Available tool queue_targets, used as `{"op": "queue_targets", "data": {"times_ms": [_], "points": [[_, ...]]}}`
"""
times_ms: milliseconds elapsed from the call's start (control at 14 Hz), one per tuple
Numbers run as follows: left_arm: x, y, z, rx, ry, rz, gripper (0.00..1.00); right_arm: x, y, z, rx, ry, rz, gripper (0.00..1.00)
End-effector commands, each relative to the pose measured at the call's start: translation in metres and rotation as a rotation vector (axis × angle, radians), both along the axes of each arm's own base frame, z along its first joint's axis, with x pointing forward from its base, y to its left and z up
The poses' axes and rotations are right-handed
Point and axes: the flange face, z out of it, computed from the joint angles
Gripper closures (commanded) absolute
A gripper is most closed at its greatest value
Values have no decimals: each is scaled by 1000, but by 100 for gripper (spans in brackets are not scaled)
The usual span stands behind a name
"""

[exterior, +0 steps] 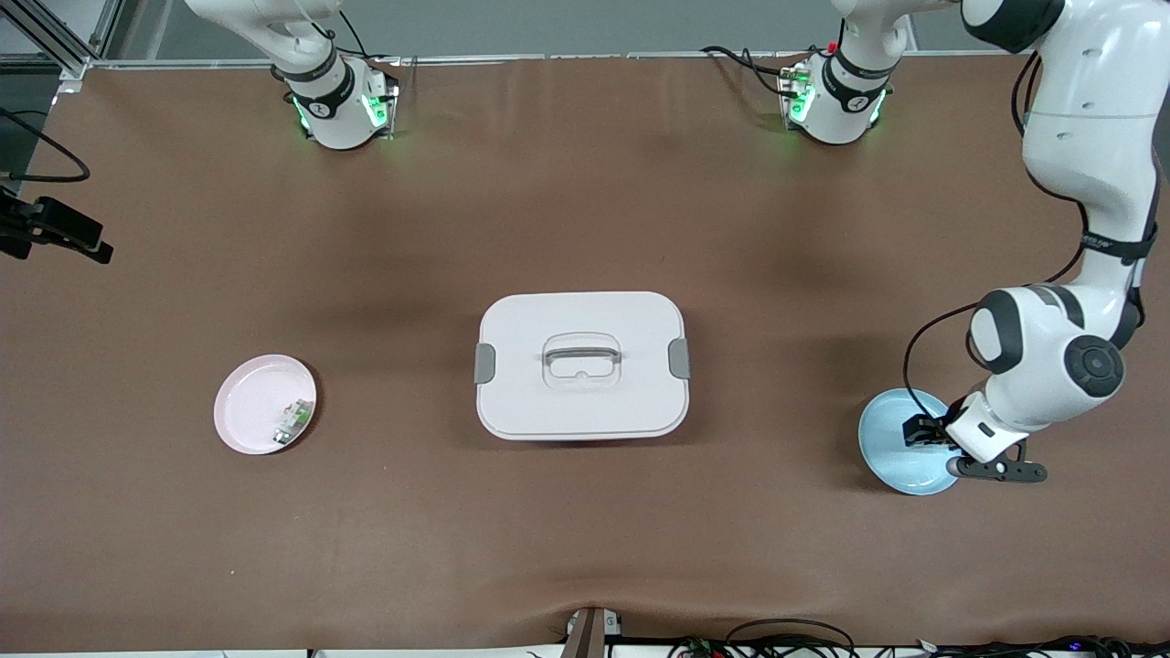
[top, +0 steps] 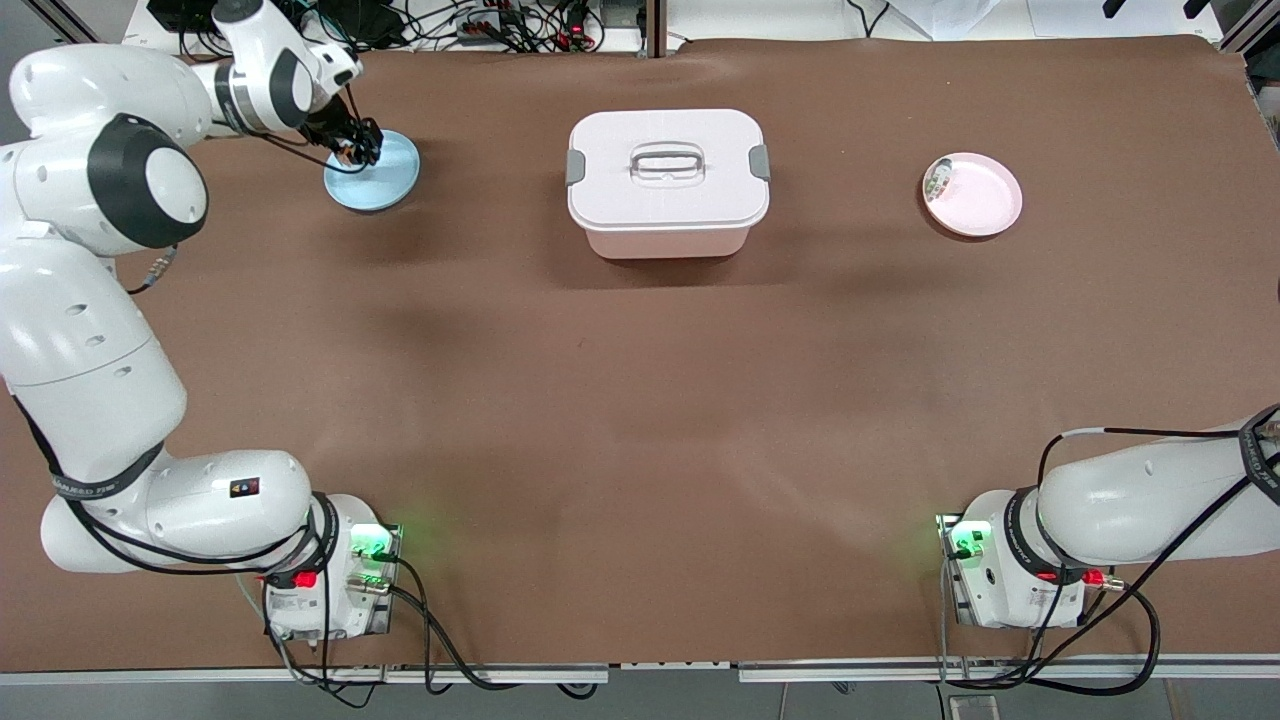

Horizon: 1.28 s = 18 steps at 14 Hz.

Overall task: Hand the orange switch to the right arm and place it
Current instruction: 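Lift the orange switch with the left gripper and carry it over the box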

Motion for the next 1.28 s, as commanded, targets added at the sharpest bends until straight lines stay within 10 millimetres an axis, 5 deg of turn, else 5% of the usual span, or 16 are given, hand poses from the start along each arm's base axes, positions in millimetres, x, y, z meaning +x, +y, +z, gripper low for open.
{"op": "queue_targets", "data": {"times_ms": [0,356,712,1211], "points": [[-4,-25,51,-25,-5,-33,100,1,-3,5,-12,0,-8,0],[-3,-53,100,-183,26,28,100,-3,-14,6,-15,11,-25,0],[2,-109,144,-276,71,162,100,-6,-24,13,-45,16,-40,0],[-8,-186,182,-366,172,472,100,-1,-3,8,-38,21,-15,0]]}}
